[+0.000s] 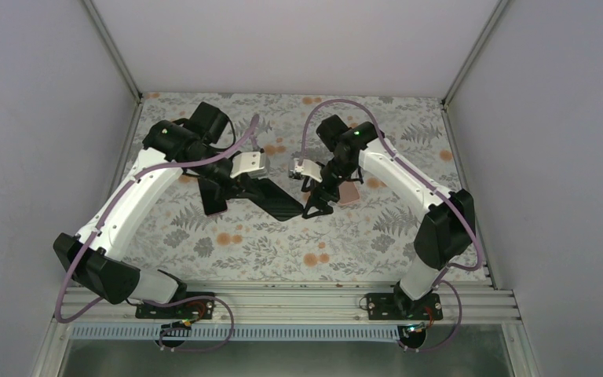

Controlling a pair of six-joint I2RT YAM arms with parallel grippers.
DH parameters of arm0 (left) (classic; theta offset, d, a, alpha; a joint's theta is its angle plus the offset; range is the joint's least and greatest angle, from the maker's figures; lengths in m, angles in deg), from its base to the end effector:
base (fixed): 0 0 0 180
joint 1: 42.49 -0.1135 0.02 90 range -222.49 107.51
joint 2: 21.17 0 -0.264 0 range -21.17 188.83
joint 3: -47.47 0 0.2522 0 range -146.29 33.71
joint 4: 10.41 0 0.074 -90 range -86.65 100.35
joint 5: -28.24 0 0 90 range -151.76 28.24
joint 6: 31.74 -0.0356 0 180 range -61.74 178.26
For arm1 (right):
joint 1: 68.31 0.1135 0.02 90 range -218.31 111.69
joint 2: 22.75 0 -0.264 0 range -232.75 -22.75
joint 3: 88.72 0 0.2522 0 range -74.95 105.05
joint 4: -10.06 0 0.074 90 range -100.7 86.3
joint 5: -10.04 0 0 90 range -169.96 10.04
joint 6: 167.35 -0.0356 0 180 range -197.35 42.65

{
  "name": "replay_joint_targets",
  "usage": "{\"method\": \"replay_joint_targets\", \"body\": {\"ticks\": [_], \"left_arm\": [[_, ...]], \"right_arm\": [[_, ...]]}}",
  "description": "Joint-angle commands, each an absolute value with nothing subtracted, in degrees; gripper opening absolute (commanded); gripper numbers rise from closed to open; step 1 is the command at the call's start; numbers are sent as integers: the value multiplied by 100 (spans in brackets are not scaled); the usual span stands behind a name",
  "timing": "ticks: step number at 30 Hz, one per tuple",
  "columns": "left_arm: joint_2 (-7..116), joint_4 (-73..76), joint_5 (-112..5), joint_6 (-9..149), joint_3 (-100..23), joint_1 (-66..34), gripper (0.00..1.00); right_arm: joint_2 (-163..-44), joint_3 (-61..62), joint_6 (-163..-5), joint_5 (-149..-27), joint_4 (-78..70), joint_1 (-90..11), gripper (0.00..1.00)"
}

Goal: Take the phone out of the phone case
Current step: Remove the phone case from the phone.

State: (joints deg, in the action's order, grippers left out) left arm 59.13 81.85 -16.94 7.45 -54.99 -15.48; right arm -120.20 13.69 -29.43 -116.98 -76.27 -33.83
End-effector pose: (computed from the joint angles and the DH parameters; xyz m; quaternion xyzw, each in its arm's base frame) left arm 0.2050 -0.1327 0.3755 0.6232 0.6672 -0.3345 0.2337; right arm 0.2524 0.1993 0.2958 -0.6408 0.6957 0.3060 0.1079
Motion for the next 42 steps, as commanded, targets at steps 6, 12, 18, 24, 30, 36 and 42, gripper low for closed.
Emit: {"method": "replay_joint_targets", "body": {"ticks": [6,12,18,24,30,36,42], "left_arm": [[5789,8114,-1103,651,-5615,-1577,2],[5939,8114,-827,598,-5561,-1577,2],[6070,7994,-428,665,-5783,-1589,2],[6010,6645,-695,1704,-5852,-1647,2],[5751,4648,-1734,2859,-5616,-1733,2],[5533,3293,-3040,3025,-5100,-1875,2],[5690,2937,-2937,3018,-4934,-2131,2]], "right_arm": [[-12067,1746,-3346,-11563,-7128,-3367,96],[-12279,2122,-3895,-11520,-6656,-3363,95],[-12507,2471,-4508,-11421,-5938,-3363,95],[-12365,2302,-5062,-11868,-4778,-3359,95],[-12214,2269,-4653,-14040,-4656,-3343,95],[-12952,3323,-3267,-15386,-6628,-3037,91],[-12742,3243,-3491,-15970,-6339,-2948,91]]}}
